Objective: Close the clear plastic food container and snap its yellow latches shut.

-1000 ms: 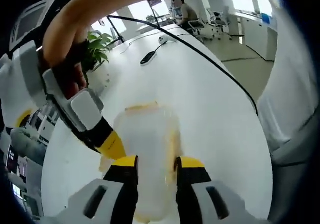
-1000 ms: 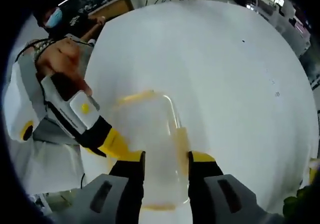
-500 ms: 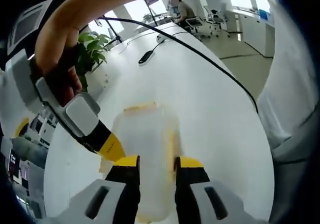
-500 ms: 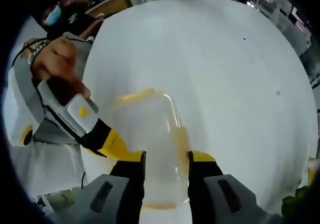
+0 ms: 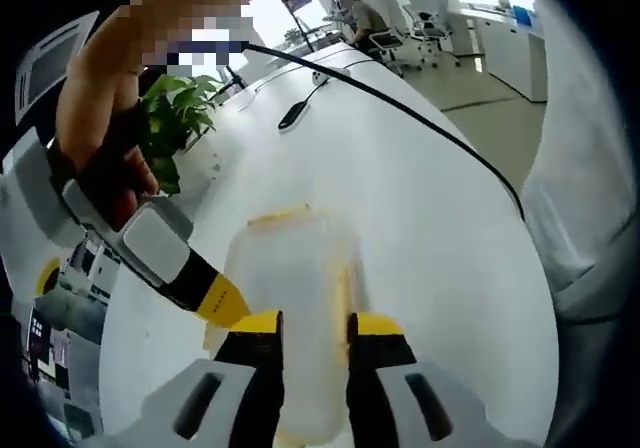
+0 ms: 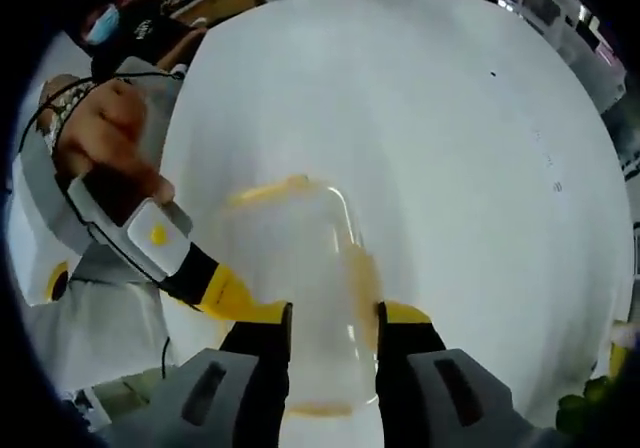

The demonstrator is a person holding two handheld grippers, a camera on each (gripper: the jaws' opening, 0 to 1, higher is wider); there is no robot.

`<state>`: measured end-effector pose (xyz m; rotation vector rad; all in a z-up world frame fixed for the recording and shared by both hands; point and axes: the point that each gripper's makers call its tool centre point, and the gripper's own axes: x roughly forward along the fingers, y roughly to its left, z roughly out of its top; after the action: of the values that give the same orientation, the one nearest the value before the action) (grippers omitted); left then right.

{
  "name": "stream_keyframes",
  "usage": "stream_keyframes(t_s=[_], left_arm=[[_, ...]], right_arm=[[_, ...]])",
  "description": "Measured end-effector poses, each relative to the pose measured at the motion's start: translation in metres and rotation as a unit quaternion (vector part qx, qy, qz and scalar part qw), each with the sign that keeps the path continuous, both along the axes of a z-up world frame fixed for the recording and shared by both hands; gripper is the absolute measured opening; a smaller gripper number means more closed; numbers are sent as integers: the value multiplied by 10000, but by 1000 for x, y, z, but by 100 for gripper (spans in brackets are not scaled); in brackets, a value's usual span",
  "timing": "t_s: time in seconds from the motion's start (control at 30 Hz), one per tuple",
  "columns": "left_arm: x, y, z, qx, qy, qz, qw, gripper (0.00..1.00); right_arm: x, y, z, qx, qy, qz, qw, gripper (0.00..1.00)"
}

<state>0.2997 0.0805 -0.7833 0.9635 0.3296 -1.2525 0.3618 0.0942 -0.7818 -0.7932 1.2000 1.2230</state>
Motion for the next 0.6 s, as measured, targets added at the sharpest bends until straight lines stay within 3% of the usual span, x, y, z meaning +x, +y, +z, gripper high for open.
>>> stream_keyframes(t_s=[0.13,0.17,0.3,0.6], left_arm=[[-5,-5,3,-4,-38,-53,10000,16],[-5,-5,4,37,-108,-84,9999,16],[-5,-4,5,0,-110,-67,9999,17],[-5,-6,3,66,-195,-125,9997,17]], right_arm=[[0,0,0,1,19,170,9999,29],[0,1,0,58,55,394,9992,28],[5,-1,0,39,172,361,9992,22],[5,-1,-2,156,567,500,9970,22]])
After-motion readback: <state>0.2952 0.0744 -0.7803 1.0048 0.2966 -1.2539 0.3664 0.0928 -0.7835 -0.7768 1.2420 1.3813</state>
